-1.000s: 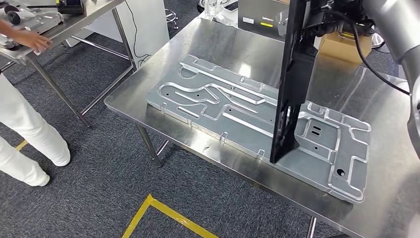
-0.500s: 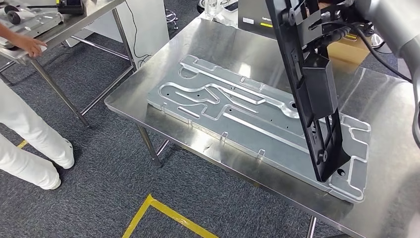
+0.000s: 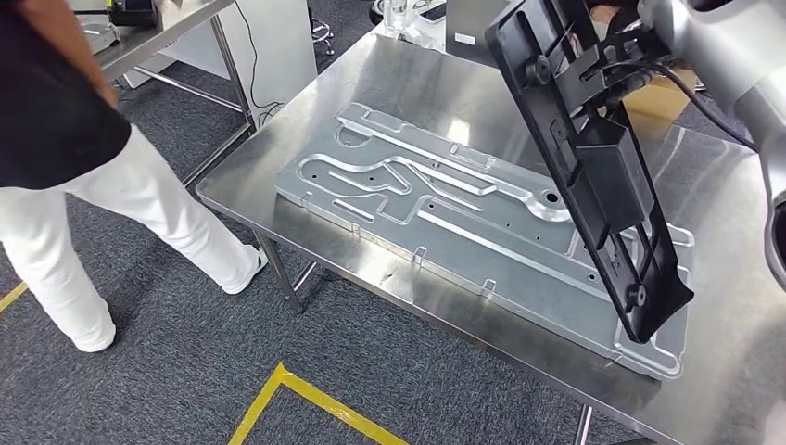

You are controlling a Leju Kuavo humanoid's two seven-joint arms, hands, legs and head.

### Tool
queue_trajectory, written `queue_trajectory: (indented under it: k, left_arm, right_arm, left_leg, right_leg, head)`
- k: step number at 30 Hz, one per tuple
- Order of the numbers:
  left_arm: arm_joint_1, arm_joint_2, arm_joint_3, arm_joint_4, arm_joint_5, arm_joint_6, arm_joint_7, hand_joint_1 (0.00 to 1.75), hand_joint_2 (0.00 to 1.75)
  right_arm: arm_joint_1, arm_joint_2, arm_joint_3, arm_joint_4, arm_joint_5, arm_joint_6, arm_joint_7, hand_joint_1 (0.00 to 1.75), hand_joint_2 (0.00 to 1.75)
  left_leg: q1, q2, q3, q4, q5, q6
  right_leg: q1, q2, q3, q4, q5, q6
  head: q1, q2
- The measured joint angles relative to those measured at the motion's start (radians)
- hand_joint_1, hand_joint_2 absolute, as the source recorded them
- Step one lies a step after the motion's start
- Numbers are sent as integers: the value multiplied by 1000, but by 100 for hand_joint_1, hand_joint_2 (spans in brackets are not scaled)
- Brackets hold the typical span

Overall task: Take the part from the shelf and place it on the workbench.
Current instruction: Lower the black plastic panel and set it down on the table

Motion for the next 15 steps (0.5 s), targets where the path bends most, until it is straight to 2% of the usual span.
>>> queue_trajectory:
  k: [6, 9, 11, 15]
  left_arm:
    - [-3, 2, -4, 0, -5, -4, 5, 0, 0]
    - [-3, 3, -8, 0, -4, -9, 0, 0, 0]
    - [-4, 3, -8, 0, 0, -6, -2, 0, 0]
    - [-6, 3, -9, 0, 15, 10, -5, 0, 0]
  right_arm:
    - [17, -55, 10, -13, 86, 12, -41, 0, 0]
    - [29, -94, 14, -29, 86, -4, -21, 0, 0]
    - [51, -114, 15, -25, 75, -75, 22, 0, 0]
    - [132, -122, 12, 27, 54, -299, 166, 0, 0]
  left_leg:
    - [-1, 0, 0, 0, 0, 0]
    - [-1, 0, 0, 0, 0, 1]
    - [-1, 0, 0, 0, -1, 1]
    - [-1, 1, 1, 0, -1, 1]
  right_leg:
    - [-1, 0, 0, 0, 0, 0]
    - [-1, 0, 0, 0, 0, 0]
    - [-1, 0, 0, -1, 0, 0]
    - [-1, 2, 1, -1, 1, 2]
  head:
    - [0, 0]
    - [0, 0]
    - [0, 0]
    - [0, 0]
